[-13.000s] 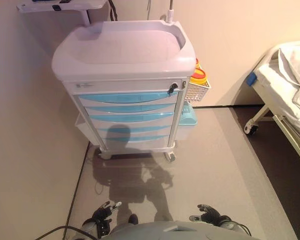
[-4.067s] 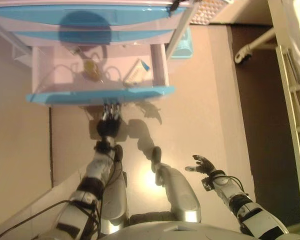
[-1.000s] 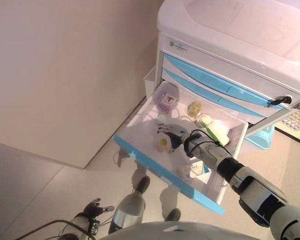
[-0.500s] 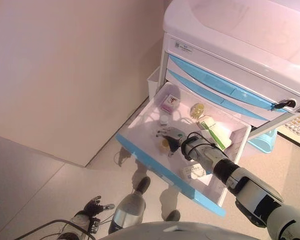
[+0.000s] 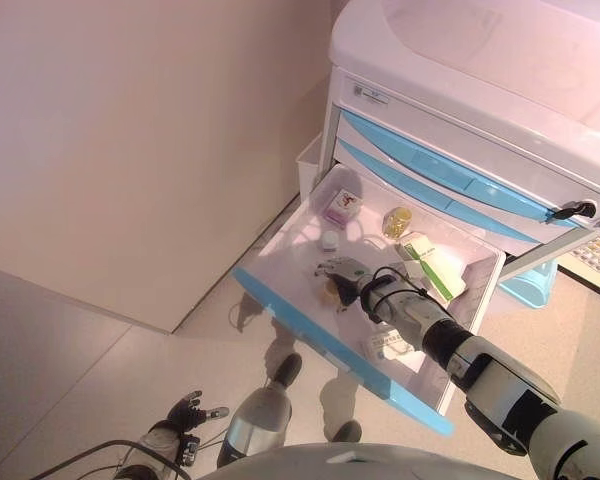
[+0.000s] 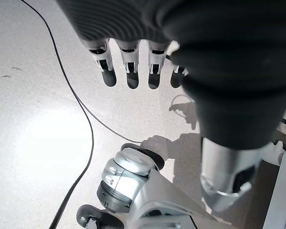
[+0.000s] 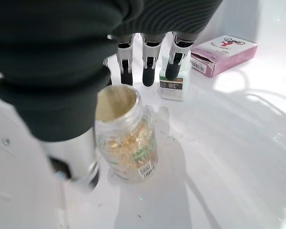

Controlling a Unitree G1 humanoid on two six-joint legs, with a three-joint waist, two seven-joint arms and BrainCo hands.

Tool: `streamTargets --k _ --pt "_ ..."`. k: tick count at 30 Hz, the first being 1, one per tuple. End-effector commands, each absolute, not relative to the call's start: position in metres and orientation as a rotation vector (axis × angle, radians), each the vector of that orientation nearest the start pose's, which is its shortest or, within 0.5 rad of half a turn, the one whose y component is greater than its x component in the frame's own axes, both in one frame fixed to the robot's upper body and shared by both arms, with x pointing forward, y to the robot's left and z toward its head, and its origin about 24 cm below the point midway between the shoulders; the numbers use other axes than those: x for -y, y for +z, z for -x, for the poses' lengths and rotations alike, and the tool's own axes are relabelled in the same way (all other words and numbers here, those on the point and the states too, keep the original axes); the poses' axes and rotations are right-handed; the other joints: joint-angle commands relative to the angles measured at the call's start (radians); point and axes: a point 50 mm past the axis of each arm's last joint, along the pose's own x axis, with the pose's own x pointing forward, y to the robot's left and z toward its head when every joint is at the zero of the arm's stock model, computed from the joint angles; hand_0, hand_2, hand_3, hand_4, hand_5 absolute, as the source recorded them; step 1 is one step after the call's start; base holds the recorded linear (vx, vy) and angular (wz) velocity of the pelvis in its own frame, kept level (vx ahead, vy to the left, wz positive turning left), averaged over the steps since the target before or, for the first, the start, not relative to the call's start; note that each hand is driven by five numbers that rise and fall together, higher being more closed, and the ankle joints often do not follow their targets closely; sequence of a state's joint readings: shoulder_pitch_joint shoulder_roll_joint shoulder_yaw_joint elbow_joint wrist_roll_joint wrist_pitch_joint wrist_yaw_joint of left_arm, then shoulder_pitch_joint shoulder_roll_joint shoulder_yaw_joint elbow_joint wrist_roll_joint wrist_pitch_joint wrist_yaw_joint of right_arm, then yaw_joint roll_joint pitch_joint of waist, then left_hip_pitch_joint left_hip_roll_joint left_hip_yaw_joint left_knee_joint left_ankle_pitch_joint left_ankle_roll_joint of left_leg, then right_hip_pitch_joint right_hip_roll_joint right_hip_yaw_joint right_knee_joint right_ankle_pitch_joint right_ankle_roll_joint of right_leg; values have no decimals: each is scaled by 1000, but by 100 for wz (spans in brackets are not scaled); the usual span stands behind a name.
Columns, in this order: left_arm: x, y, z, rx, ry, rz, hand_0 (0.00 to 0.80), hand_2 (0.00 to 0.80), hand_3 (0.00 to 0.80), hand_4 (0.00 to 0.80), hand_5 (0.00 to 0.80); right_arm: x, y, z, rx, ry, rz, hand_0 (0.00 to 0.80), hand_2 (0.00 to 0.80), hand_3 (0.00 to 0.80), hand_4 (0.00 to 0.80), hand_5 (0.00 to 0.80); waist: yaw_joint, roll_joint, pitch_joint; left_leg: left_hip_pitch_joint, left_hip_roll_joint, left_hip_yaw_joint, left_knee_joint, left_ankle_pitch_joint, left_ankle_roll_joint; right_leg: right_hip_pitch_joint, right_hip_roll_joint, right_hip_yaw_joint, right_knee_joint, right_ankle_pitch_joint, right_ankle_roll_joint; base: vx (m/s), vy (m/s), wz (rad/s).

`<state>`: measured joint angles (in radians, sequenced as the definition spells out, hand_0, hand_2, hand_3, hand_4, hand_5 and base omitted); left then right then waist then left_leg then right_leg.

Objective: Open the drawer and pick up the medicine

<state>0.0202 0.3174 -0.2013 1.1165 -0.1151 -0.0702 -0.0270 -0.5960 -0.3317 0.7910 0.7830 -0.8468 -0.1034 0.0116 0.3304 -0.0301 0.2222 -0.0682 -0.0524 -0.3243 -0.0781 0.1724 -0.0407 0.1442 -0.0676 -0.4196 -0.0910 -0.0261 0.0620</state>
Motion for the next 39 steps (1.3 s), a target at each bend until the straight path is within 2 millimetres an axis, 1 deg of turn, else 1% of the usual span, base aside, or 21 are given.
streamTargets --k 1,5,13,19,25,29,30,31,32,34,37,39 --pt "-253 -149 -104 -1101 -16 -350 0 0 0 0 0 89 4 -319 150 747 1635 800 800 800 800 800 20 -1 -13 15 -66 24 13 -123 45 -68 -18 26 128 -47 -2 0 0 0" --pt "-253 -148 -105 -1098 -16 -352 0 0 0 0 0 88 7 -321 155 738 1633 800 800 800 800 800 16 -1 -10 9 -67 24 12 -118 48 -75 -19 26 126 -40 1 0 0 0" --pt "-253 -148 -105 -1093 -17 -347 0 0 0 0 0 90 5 -321 152 728 1630 800 800 800 800 800 15 -2 -15 8 -67 26 9 -117 49 -74 -20 29 122 -39 4 0 0 0" --pt "-253 -148 -105 -1101 -20 -358 0 0 0 0 0 91 8 -321 157 715 1631 800 800 800 800 800 9 -12 -17 11 -65 33 8 -120 51 -75 -20 32 121 -35 7 0 0 0" --pt "-259 -147 -104 -1108 -3 -361 0 0 0 0 0 91 21 -322 222 721 1636 800 800 800 800 800 -12 -28 -25 21 -60 52 4 -127 52 -76 -16 54 114 -27 12 2 -2 -3" --pt "-259 -146 -106 -1104 2 -360 0 0 0 0 0 97 22 -322 224 716 1622 800 800 800 800 800 -22 -34 -31 27 -55 67 4 -134 54 -77 -15 66 112 -25 13 5 3 -12" --pt "-259 -146 -106 -1104 2 -361 0 0 0 0 0 98 21 -321 221 709 1614 605 605 605 605 605 -23 -35 -32 28 -55 69 4 -135 54 -77 -14 68 112 -24 13 6 1 -8" --pt "-259 -146 -106 -1103 2 -362 0 0 0 0 0 99 20 -320 211 703 1601 235 235 235 235 235 -25 -36 -33 30 -55 71 3 -135 55 -77 -14 69 112 -24 14 9 0 -6" --pt "-258 -147 -107 -1103 2 -362 0 0 0 0 0 98 19 -320 205 695 1582 0 0 0 0 0 -27 -37 -33 32 -55 72 3 -136 55 -76 -13 71 112 -24 14 7 0 -4" --pt "-257 -147 -107 -1101 1 -360 0 0 0 0 0 98 19 -319 217 669 1559 0 0 0 0 0 -29 -36 -34 36 -54 74 3 -139 55 -75 -14 72 111 -22 14 0 0 0" --pt "-256 -147 -106 -1103 3 -357 0 0 0 0 0 98 19 -318 261 659 1596 0 0 0 0 0 -32 -34 -34 39 -56 76 4 -142 57 -76 -14 75 111 -21 15 0 0 0" --pt "-255 -148 -106 -1105 1 -358 0 0 0 0 0 98 18 -318 260 671 1624 0 0 0 0 0 -31 -34 -34 38 -57 77 4 -143 58 -76 -15 75 111 -21 16 0 0 0"
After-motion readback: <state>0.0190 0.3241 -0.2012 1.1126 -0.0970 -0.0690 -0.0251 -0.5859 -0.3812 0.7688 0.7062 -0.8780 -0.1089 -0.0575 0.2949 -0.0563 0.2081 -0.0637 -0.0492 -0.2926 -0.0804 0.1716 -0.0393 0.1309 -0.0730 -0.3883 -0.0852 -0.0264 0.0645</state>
